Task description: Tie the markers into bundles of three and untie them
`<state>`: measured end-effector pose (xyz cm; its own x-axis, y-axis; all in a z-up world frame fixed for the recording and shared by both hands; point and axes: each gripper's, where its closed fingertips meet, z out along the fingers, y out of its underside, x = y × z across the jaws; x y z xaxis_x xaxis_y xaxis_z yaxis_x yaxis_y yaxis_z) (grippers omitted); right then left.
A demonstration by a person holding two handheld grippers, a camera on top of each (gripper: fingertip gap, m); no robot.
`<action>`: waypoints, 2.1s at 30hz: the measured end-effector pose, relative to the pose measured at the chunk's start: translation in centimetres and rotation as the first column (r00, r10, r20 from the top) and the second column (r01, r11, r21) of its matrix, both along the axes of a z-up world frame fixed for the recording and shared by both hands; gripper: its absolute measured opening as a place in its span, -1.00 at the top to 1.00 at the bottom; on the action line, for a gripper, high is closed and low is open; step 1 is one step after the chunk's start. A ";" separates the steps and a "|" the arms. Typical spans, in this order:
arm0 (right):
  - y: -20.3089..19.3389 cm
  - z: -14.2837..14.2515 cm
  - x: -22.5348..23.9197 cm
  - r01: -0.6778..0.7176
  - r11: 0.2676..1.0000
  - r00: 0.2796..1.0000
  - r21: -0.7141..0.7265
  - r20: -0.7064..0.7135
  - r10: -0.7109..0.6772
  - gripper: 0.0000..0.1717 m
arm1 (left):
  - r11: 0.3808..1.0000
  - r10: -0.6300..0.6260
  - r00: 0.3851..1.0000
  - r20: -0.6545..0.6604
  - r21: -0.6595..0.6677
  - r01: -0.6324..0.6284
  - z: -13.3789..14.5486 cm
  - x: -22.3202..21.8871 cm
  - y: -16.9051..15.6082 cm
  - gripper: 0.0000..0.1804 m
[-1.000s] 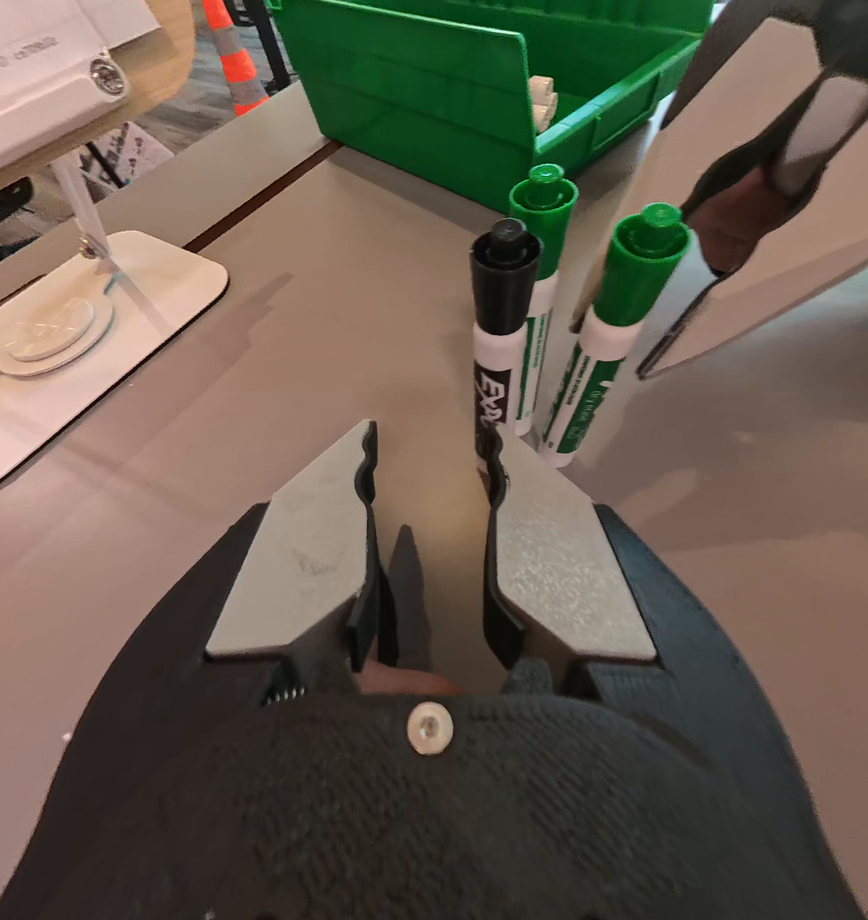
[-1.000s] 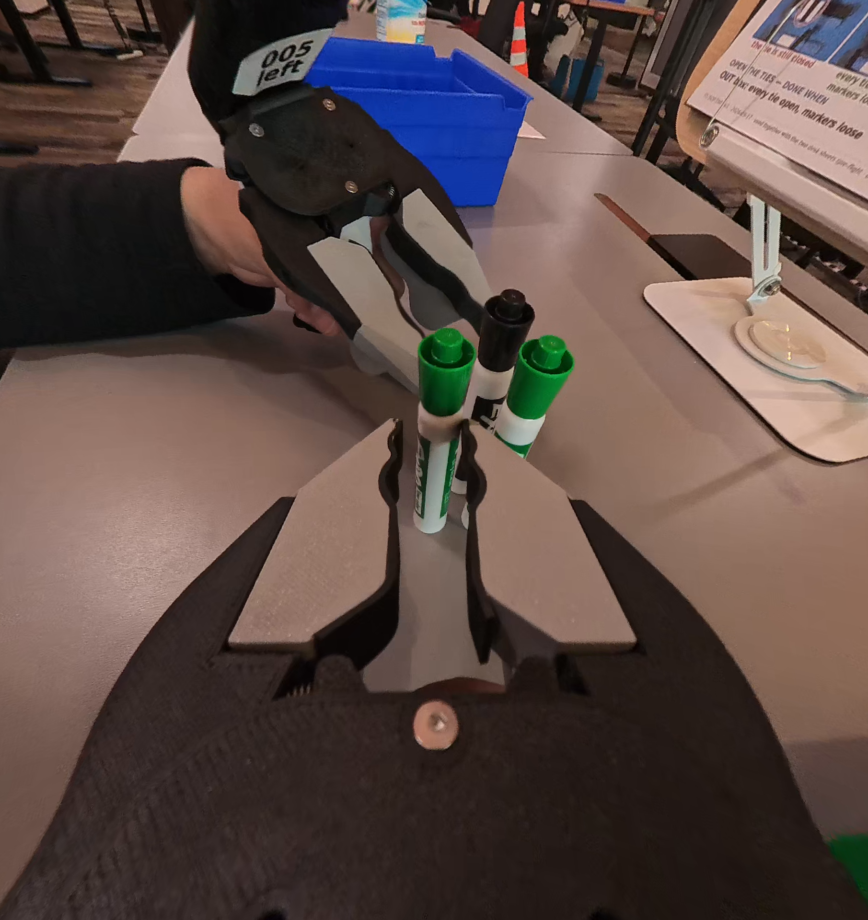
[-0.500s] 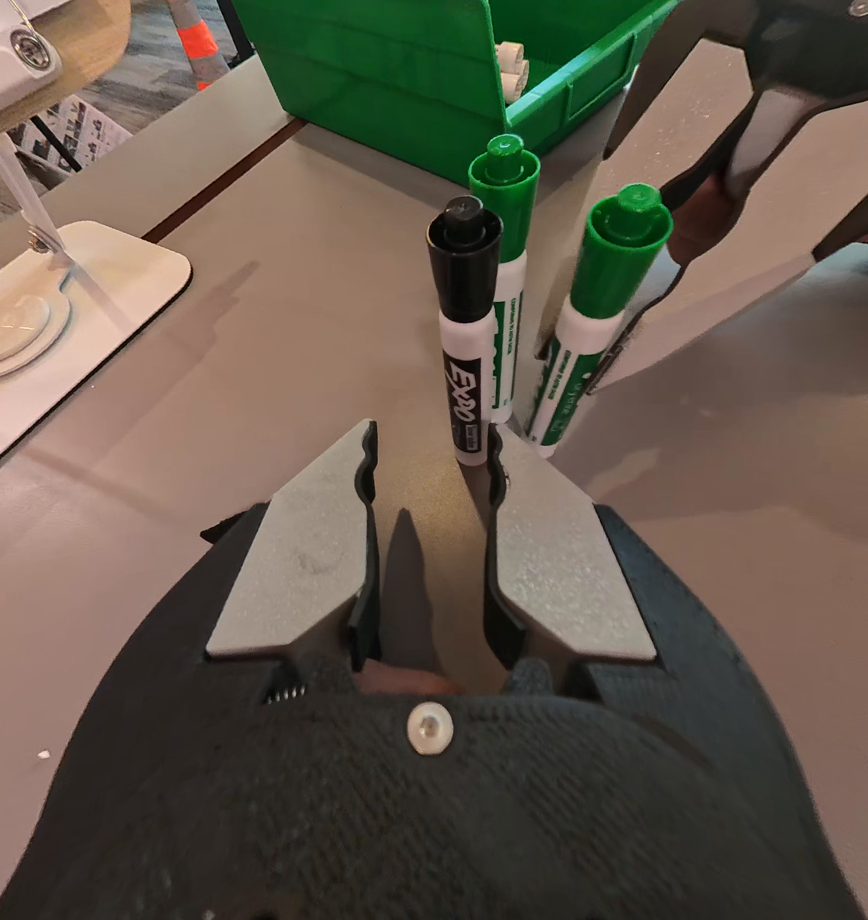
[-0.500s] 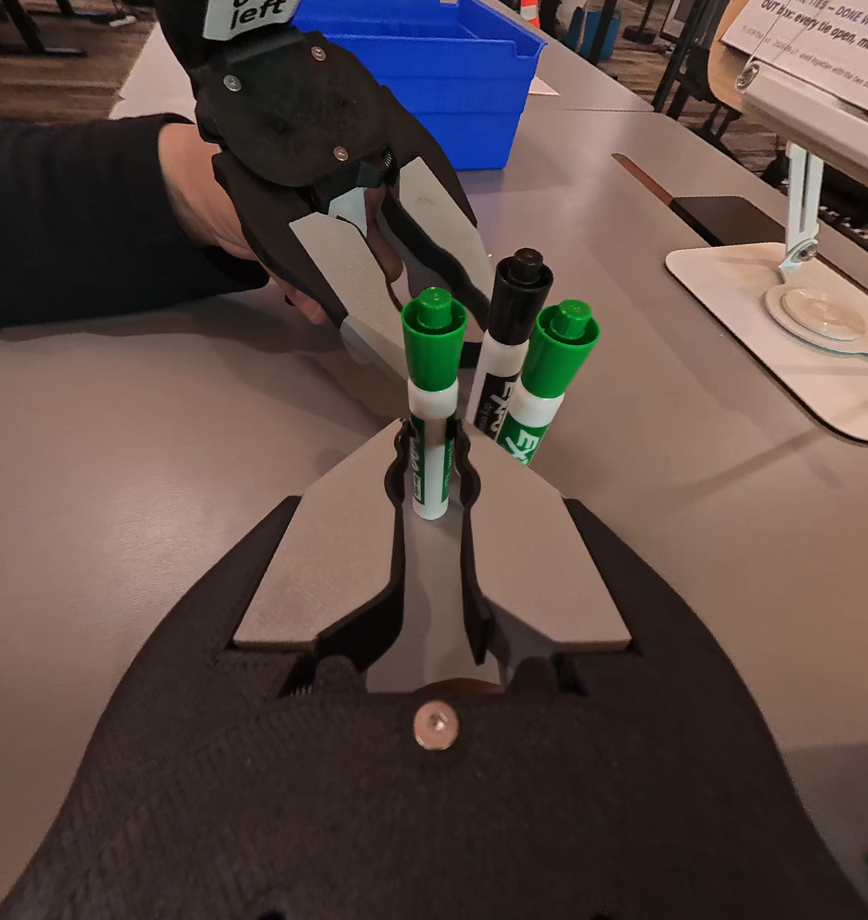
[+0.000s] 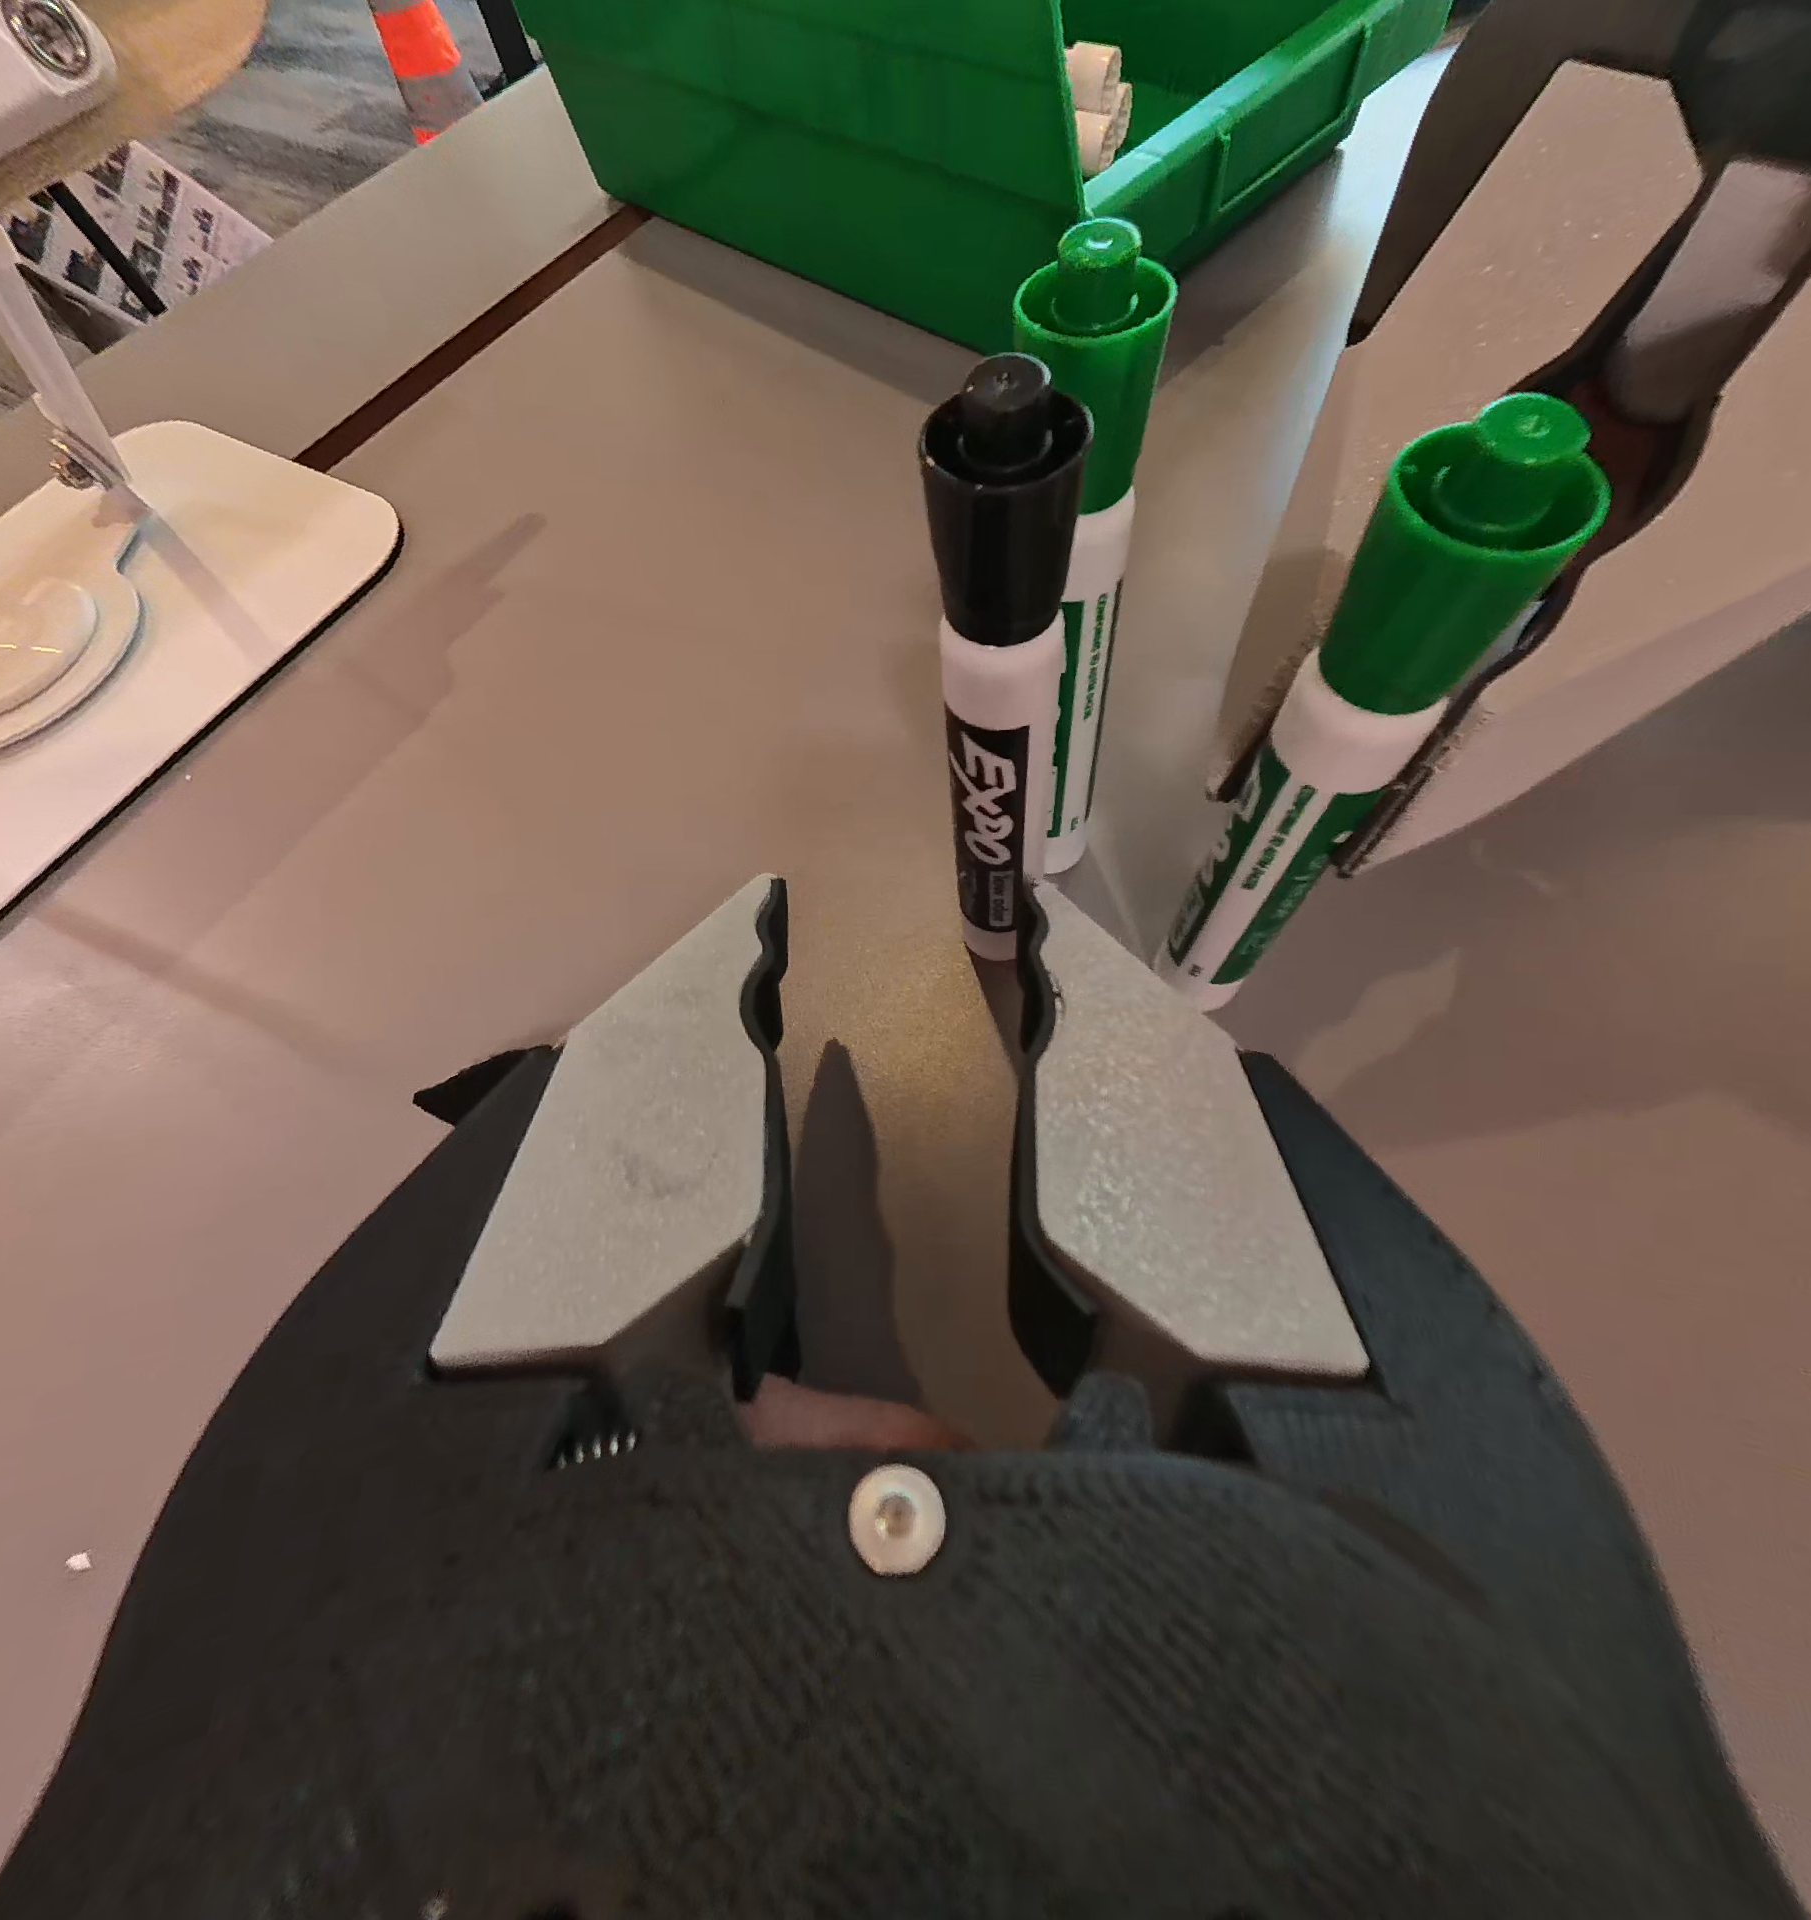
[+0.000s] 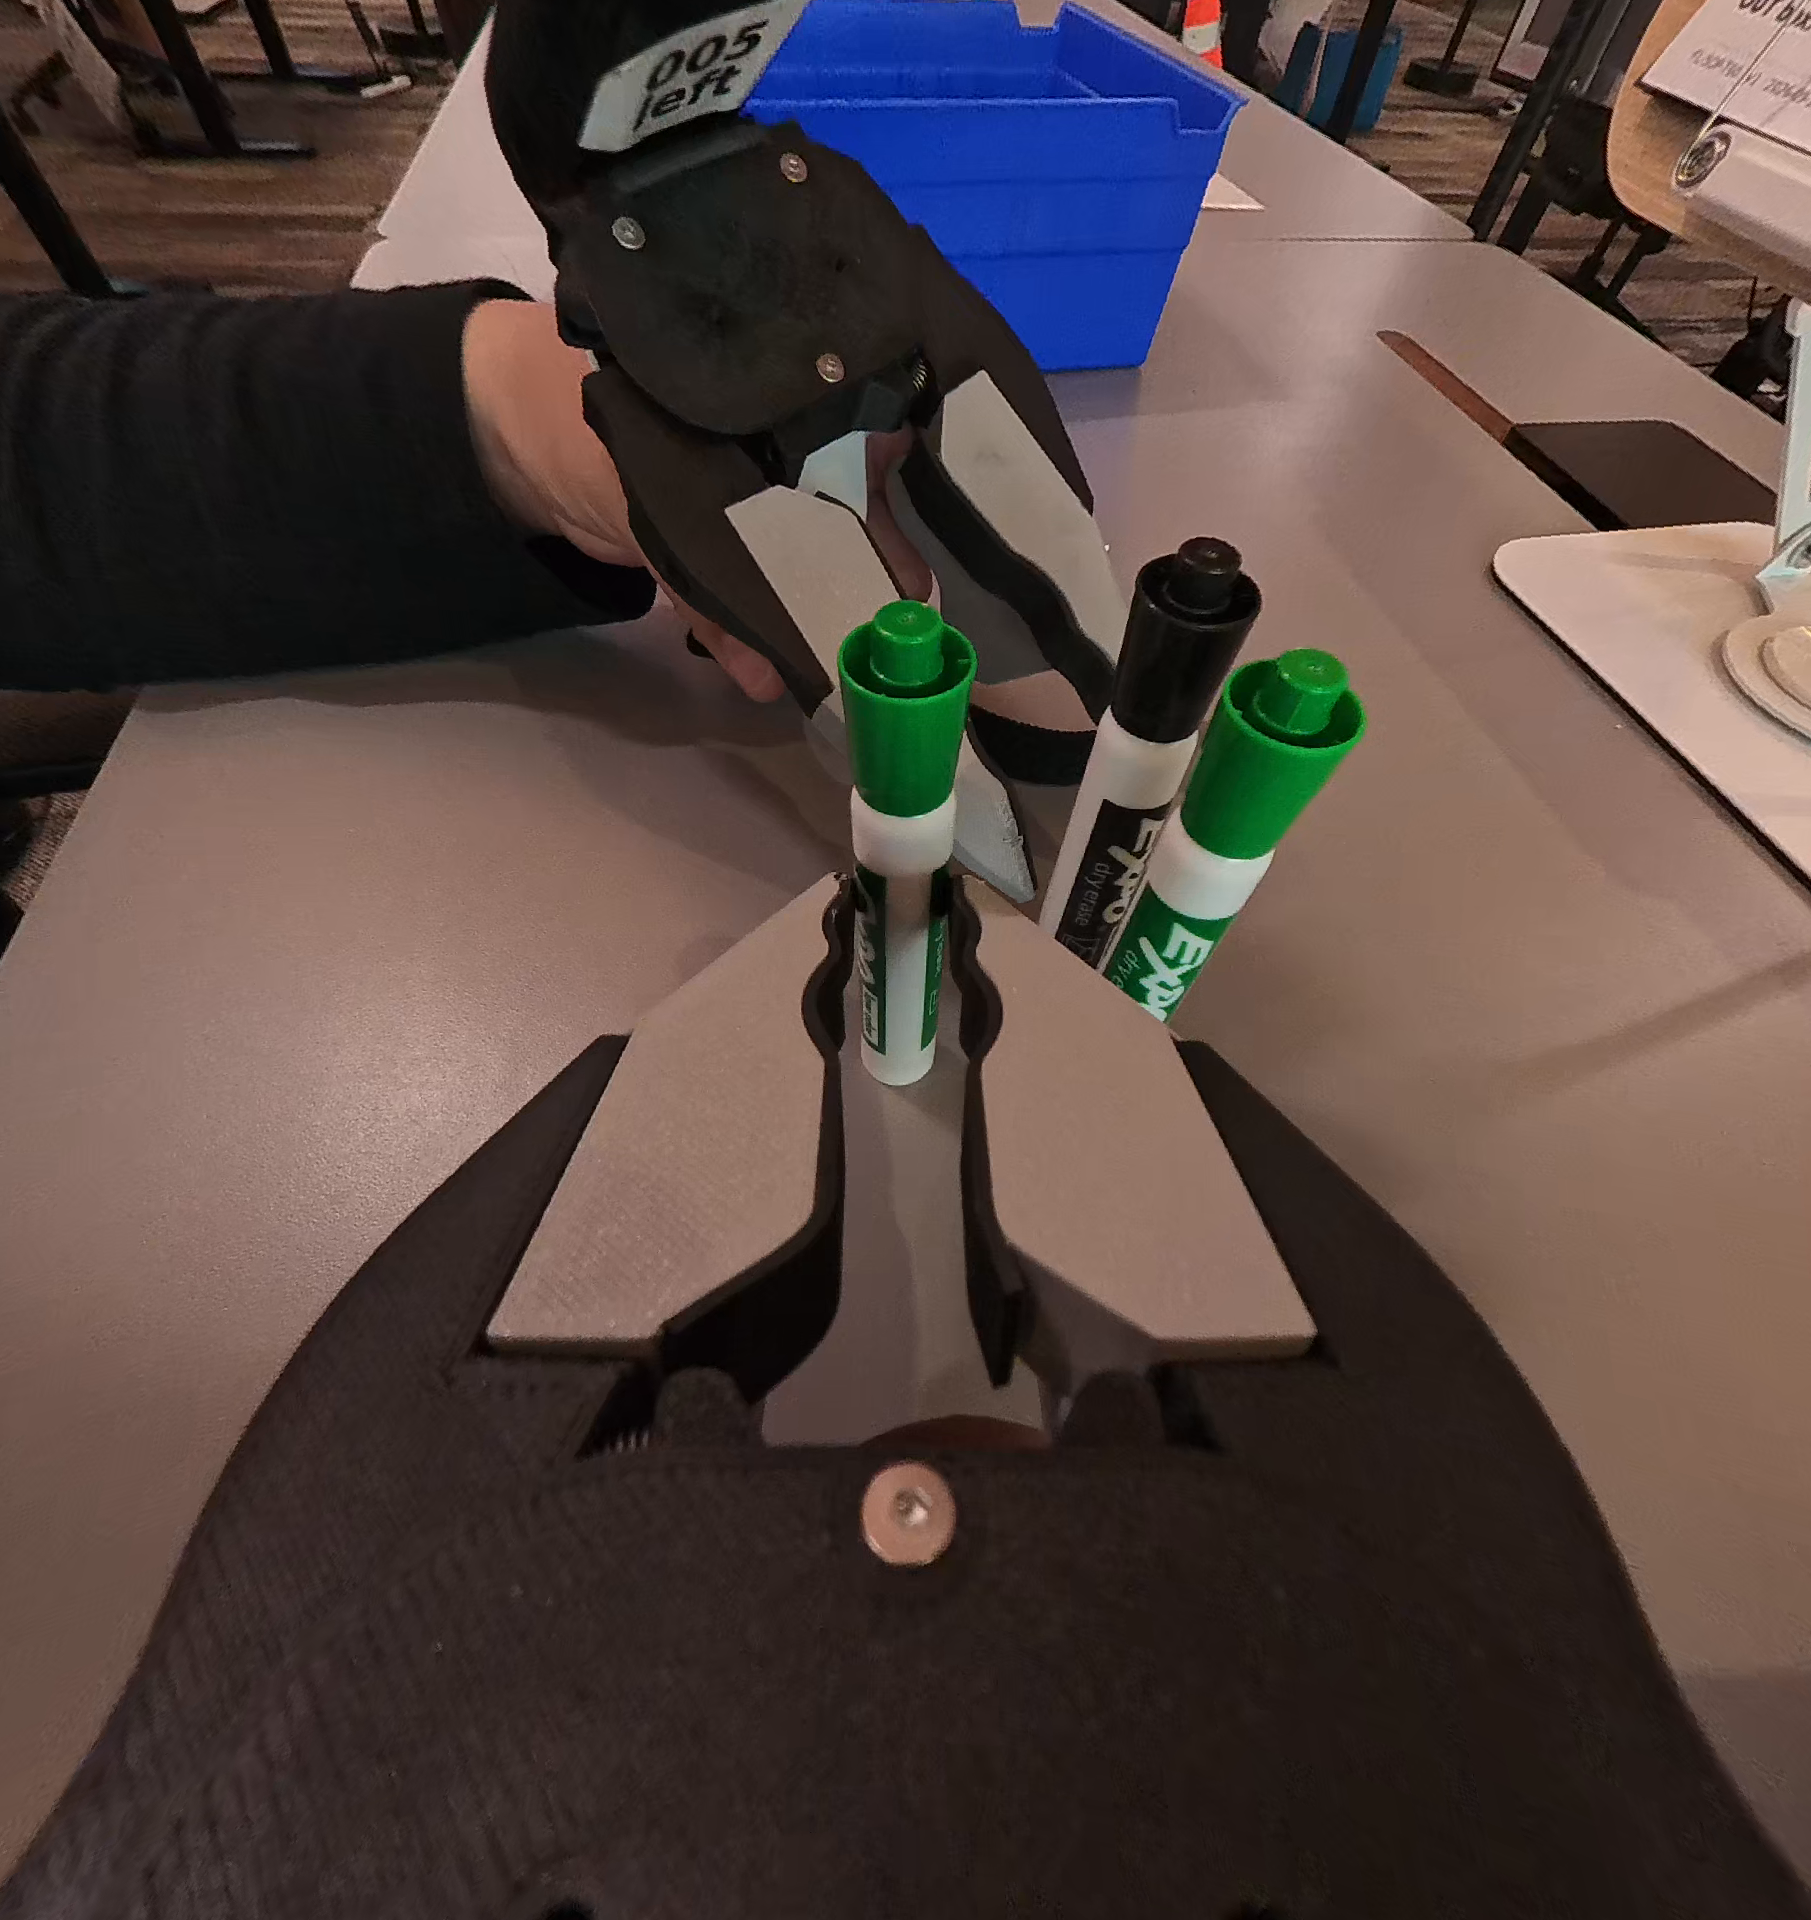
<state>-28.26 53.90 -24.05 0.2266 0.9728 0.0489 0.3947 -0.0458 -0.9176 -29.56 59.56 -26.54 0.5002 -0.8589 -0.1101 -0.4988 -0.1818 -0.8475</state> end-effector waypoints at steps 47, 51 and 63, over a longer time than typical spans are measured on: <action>1.9 3.8 4.5 0.022 1.000 0.986 0.001 -0.165 -0.022 0.80 | 0.998 -0.061 0.998 -0.015 -0.020 0.060 -0.8 1.0 -1.4 0.57; 2.6 2.8 4.9 0.039 0.999 0.991 -0.007 -0.128 -0.040 0.81 | 0.998 -0.059 0.998 -0.015 -0.024 0.059 -1.0 1.4 -1.1 0.61; 4.3 -0.8 2.6 0.046 0.999 0.998 0.022 0.041 -0.046 0.64 | 0.994 -0.092 0.996 -0.004 -0.051 0.092 -1.1 2.3 -1.4 0.71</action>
<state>-25.65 58.24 -24.81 0.2684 0.9600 0.0795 0.4307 -0.0457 -0.9013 -27.31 58.17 -27.63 0.4182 -0.9058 -0.0678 -0.5209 -0.1780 -0.8349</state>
